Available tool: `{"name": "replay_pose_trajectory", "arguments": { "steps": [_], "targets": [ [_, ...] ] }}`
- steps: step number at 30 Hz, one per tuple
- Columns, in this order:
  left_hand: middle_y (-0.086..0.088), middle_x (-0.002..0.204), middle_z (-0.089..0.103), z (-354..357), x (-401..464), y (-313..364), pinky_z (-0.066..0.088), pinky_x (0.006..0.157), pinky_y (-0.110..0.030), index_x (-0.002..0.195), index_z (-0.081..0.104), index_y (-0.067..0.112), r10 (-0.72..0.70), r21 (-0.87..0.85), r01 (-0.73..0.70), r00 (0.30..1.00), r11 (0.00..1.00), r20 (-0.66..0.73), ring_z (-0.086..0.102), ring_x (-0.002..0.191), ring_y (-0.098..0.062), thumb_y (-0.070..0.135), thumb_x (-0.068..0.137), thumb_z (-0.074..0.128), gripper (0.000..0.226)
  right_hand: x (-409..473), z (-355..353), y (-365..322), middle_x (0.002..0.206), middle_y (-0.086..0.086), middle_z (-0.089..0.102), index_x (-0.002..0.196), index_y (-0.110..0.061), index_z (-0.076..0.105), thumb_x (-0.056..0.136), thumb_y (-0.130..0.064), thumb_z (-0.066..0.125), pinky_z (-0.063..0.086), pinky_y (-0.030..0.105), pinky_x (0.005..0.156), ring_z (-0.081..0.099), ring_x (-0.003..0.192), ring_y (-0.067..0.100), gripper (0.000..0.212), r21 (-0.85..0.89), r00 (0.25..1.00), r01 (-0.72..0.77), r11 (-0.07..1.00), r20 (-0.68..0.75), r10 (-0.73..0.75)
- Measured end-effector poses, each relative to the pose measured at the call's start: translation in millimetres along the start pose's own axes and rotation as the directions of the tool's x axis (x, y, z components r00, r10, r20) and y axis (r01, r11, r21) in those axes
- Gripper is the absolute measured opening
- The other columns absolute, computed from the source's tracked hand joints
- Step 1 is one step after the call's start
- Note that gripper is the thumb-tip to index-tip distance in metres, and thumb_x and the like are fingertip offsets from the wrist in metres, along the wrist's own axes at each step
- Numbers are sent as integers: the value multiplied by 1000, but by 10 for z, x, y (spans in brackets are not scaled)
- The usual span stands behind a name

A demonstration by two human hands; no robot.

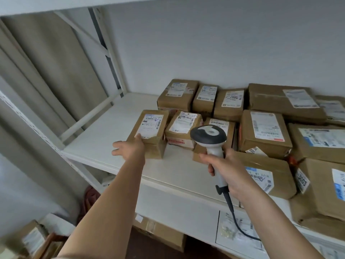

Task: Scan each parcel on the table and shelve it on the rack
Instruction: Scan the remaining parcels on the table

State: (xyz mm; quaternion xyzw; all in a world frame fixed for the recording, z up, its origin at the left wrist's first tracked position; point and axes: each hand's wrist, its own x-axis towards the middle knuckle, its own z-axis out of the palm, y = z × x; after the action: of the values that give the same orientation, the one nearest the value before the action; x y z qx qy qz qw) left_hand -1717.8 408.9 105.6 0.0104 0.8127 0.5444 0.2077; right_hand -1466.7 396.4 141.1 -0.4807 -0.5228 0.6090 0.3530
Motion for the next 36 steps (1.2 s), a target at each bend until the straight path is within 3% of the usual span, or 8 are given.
{"name": "replay_pose_trajectory", "arguments": {
  "steps": [4, 10, 13, 17, 20, 22, 28, 36],
  "targets": [
    [-21, 144, 34, 215, 17, 62, 40, 99, -38, 133, 27, -1, 91, -76, -95, 995, 993, -42, 45, 125, -38, 26, 93, 67, 63, 194, -87, -67, 68, 4, 60, 104, -19, 60, 86, -12, 72, 44, 18, 47, 52, 48, 7, 23, 3, 1000, -9, 1000, -28, 9],
    [-20, 135, 49, 473, -126, 91, 40, 84, -34, 133, 29, 2, 70, -161, -72, 997, 984, -18, 53, 119, -37, 26, 96, 61, 54, 278, -270, -90, 74, 5, 59, 110, -18, 60, 86, -9, 72, 44, 19, 45, 51, 48, 8, 28, 69, 998, -3, 998, -64, 7],
    [-17, 137, 42, 536, -288, 126, 39, 96, -40, 135, 32, 5, 47, -40, -52, 991, 998, -124, 44, 125, -33, 34, 97, 57, 54, 190, -347, -87, 72, 5, 57, 105, -18, 60, 86, -7, 71, 42, 18, 43, 49, 46, 7, 25, 80, 995, 19, 997, -100, -11],
    [-15, 138, 36, 592, -720, 203, 31, 105, -41, 130, 41, 6, 286, -44, -297, 943, 954, -167, 35, 129, -29, 5, 90, 55, 42, -39, -473, -97, 75, 5, 59, 108, -18, 59, 86, -11, 73, 45, 19, 46, 53, 50, 8, 27, 110, 986, 20, 994, -165, -1],
    [-19, 128, 40, 707, -1146, 192, 33, 102, -40, 121, 47, -1, 576, -108, -576, 817, 810, -34, 39, 119, -31, -7, 82, 54, 41, -356, -632, -87, 74, 6, 62, 108, -16, 60, 85, -10, 73, 45, 21, 46, 52, 48, 8, 26, 138, 967, 66, 988, -254, -29],
    [-20, 122, 42, 833, -1471, 125, 39, 96, -36, 115, 49, -4, 678, -207, -658, 734, 724, 35, 44, 111, -31, -10, 76, 54, 39, -642, -783, -38, 74, 4, 62, 104, -17, 60, 86, -7, 72, 44, 21, 47, 50, 47, 9, 24, 160, 942, 116, 980, -330, -58],
    [-9, 109, 43, 904, -2811, -361, 39, 72, -10, 100, 55, 5, 791, -460, -644, 473, 611, 389, 48, 73, -3, -12, 80, 47, 28, -1634, -1368, 163, 84, 9, 62, 105, -15, 58, 87, -6, 71, 43, 20, 47, 49, 47, 10, 24, 225, 816, 157, 962, -578, 2],
    [2, 106, 35, 1003, -4804, -793, 40, 65, -11, 85, 53, 13, 830, -720, -463, 63, 517, 555, 46, 60, -3, -15, 77, 45, 31, -3126, -2396, 366, 74, 9, 57, 112, -13, 56, 90, -4, 66, 41, 22, 44, 48, 44, 10, 26, 149, 419, 253, 956, -907, 30]
  ]
}}
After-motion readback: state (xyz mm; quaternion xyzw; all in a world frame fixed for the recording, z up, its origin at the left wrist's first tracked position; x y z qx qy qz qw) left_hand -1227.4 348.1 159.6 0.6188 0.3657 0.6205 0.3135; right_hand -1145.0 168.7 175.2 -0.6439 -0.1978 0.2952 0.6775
